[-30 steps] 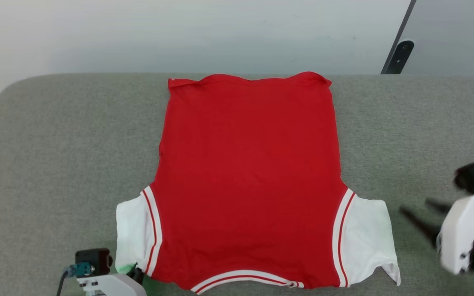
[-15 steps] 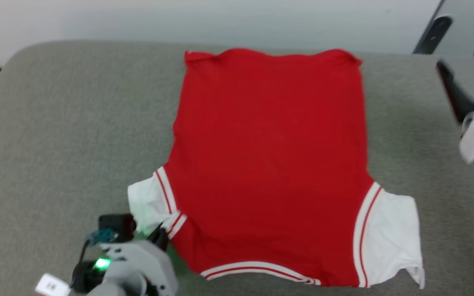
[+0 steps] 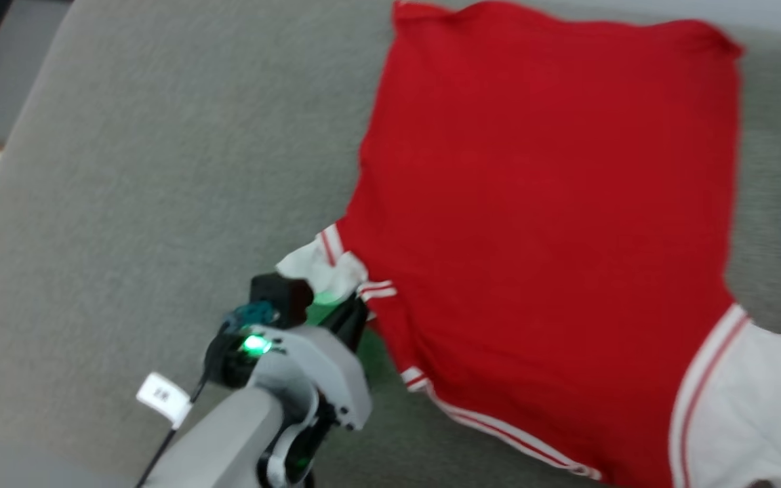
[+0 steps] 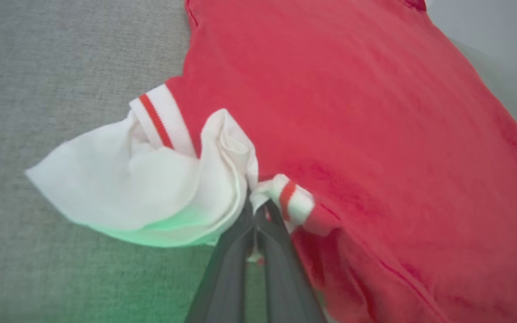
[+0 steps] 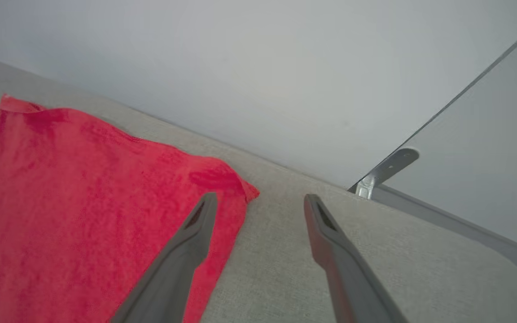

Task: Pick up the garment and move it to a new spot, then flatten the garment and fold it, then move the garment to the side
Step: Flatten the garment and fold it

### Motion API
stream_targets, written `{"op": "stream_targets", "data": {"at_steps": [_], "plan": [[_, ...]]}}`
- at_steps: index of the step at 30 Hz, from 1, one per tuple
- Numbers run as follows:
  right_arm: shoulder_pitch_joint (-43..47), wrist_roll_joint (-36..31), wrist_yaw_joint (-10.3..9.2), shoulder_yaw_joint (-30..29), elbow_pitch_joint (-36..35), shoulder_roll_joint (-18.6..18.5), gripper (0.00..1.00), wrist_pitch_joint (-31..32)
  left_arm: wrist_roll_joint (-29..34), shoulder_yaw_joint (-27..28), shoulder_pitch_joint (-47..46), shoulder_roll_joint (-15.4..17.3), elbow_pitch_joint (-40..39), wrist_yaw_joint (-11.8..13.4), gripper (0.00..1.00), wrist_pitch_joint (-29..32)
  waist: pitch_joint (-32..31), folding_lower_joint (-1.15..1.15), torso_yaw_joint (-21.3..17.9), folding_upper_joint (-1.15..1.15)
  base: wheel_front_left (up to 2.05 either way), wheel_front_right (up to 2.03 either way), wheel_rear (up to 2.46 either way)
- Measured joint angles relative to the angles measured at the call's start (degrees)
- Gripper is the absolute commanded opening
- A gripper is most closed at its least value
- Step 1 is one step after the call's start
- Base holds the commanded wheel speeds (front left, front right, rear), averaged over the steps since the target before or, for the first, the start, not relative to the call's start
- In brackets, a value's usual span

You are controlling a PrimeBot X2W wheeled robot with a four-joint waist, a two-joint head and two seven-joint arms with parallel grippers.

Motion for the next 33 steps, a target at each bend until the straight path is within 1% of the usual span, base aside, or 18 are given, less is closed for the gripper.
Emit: {"op": "stream_targets", "data": {"at_steps": [5,8,13,16,18,19,22,26,30,33], "plan": [[-5.3,0.3,-0.01,-1.5,10.7,0.6,1.0,5.9,0.7,-1.4,-3.4,-3.1,3.4,-2.8,0.0,-1.1,2.9,0.0,3.6,0.0,0.0,0.0,0.0],[-6.8,-0.3,-0.01,-3.4,16.8,1.5,1.0,8.2,0.9,-1.9,-5.0,-4.8,5.2,-4.1,0.0,-1.9,4.5,0.0,5.7,0.0,0.0,0.0,0.0],[-8.5,-2.1,-0.07,-5.8,23.8,2.6,1.0,8.6,1.0,-2.7,-6.8,-6.9,7.7,-6.2,0.0,-3.1,6.6,0.0,8.7,0.0,0.0,0.0,0.0],[-9.8,-2.7,-0.08,-6.4,25.5,2.5,1.0,8.6,1.0,-2.8,-7.3,-7.5,8.6,-6.8,0.0,-3.6,7.2,0.0,9.6,0.0,0.0,0.0,0.0],[-10.4,-3.5,-0.09,-6.7,26.7,2.4,0.04,8.1,0.9,-2.9,-7.7,-8.0,9.4,-7.3,0.0,-3.9,7.7,0.0,10.3,0.0,0.0,0.0,0.0],[-10.8,-3.9,-0.19,-6.8,27.1,2.4,0.0,7.6,0.9,-2.9,-7.8,-8.2,9.8,-7.3,0.0,-4.1,7.8,0.0,10.6,0.0,0.0,0.0,0.0],[-11.2,-4.8,-0.21,-6.8,27.9,2.9,0.0,6.1,0.7,-2.8,-8.2,-8.5,10.9,-7.8,0.0,-4.6,8.0,0.0,10.9,0.0,0.0,0.0,0.0],[-11.3,-5.3,-0.18,-5.8,28.1,4.2,0.0,5.5,0.6,-2.6,-8.3,-8.4,12.4,-8.1,0.0,-5.2,7.3,0.0,10.3,0.0,0.0,0.0,0.0],[-10.1,-4.7,-0.18,-3.3,26.7,5.4,0.0,5.7,0.7,-2.4,-8.2,-7.1,13.9,-8.3,0.0,-5.6,6.1,0.0,9.1,0.0,0.0,0.0,0.0],[-8.5,-2.4,-0.15,-1.5,24.4,5.7,0.0,5.8,0.3,-1.9,-7.7,-5.8,14.7,-8.3,0.0,-5.6,5.0,0.0,7.9,0.0,0.0,0.0,0.0]]}}
